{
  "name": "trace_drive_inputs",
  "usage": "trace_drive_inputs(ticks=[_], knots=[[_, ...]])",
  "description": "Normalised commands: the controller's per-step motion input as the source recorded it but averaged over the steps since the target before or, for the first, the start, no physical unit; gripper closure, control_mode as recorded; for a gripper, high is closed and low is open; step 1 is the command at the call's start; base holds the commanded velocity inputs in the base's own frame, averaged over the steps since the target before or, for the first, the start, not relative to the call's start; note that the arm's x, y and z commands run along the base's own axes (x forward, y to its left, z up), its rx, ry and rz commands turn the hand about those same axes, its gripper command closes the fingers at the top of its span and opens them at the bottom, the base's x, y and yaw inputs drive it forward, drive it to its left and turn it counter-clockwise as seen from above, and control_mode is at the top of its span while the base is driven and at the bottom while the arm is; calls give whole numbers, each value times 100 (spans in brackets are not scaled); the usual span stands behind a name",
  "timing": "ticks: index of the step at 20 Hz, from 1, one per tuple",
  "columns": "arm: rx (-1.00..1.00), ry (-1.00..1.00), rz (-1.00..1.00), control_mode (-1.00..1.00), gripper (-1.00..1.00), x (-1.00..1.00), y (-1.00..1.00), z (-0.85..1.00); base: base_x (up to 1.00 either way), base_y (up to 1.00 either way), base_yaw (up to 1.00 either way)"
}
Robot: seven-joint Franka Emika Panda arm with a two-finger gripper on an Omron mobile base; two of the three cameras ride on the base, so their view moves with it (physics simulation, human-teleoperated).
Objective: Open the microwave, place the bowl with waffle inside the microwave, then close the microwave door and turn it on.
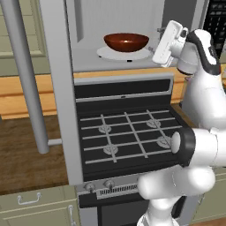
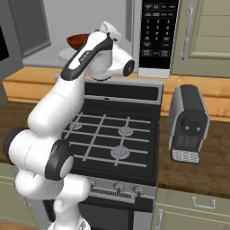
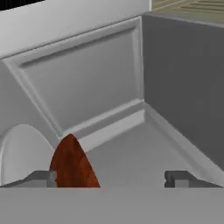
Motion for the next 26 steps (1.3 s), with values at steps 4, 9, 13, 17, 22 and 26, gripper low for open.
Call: trace_drive_inputs(ticks=[4,9,13,17,22,26], knots=[[-19,-45,6,-100,-100,-100,-1,40,0,0,0],[-62,-31,2,-100,-100,-100,0,62,0,0,0],[-91,-25,-7,-100,-100,-99,9,-5,0,0,0],[-83,-23,-5,-100,-100,-61,31,-84,0,0,0],[-63,-13,-2,-100,-100,-28,7,-92,0,0,0],[-56,-10,-13,-100,100,-22,2,-66,0,0,0]])
